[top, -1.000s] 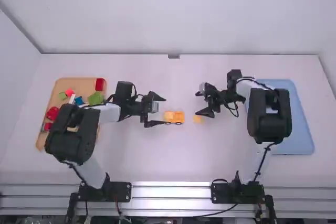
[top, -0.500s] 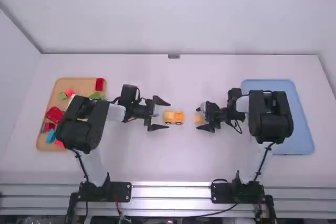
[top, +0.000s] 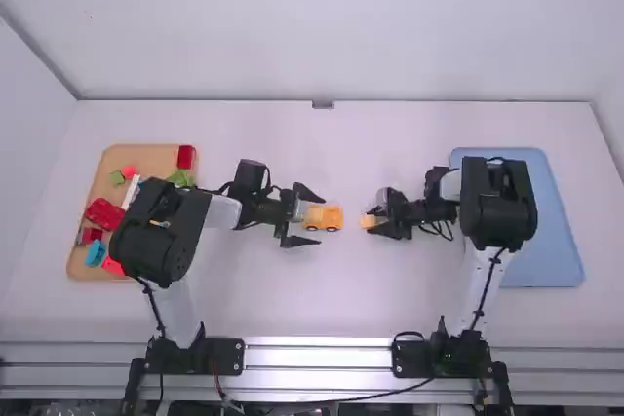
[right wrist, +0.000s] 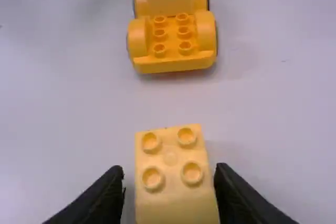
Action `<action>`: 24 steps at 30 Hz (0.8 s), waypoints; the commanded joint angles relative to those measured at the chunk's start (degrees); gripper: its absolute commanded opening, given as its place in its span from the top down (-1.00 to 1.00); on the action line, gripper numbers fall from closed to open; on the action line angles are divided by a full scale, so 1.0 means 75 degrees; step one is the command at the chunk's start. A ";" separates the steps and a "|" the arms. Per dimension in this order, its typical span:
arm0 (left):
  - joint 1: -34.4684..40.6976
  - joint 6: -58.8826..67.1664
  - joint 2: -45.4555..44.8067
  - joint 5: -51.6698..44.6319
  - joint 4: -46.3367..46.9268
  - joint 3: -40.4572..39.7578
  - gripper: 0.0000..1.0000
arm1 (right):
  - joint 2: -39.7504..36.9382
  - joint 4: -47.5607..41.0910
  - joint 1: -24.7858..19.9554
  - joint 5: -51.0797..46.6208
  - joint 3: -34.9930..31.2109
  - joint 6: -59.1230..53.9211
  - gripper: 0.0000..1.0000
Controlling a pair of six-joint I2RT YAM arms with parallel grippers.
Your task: Assemble lego blocks to make yellow taxi
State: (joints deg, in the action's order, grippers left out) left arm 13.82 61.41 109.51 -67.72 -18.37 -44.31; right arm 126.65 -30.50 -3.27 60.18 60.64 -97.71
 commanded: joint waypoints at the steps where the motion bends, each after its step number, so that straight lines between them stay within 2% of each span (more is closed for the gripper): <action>1: 0.0052 -0.0300 0.0140 0.0694 -0.0087 -0.0041 -0.98 | 0.0175 -0.0216 0.0041 -0.0356 0.0184 -0.0498 0.20; 6: 0.0058 -0.0766 0.0405 0.0944 -0.0504 -0.0041 -0.98 | 0.0172 -0.0201 0.0026 -0.0373 0.0221 -0.0493 0.30; 10: 0.0009 -0.0956 0.0866 0.0956 -0.0982 -0.0041 -0.98 | 0.0172 -0.0265 0.0111 -0.0353 0.0221 -0.0484 0.49; 15: 0.0015 -0.1003 0.1300 0.0959 -0.1492 -0.0041 -0.98 | 0.0122 -0.0291 0.0195 0.0087 0.0274 -0.0358 0.55; 21: 0.0015 -0.1495 0.1818 0.0959 -0.2057 -0.0210 -0.97 | -0.0175 -0.2579 0.0268 0.0664 0.1090 -0.1830 0.60; 24: 0.0023 -0.1612 0.2002 0.0953 -0.1766 -0.0440 -0.97 | -0.0175 -0.2961 0.0475 0.0662 0.1396 -0.1941 0.58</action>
State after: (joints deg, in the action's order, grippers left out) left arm 13.82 51.05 122.91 -59.64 -32.77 -45.87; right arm 126.63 -51.64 -1.26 63.35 68.79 -108.40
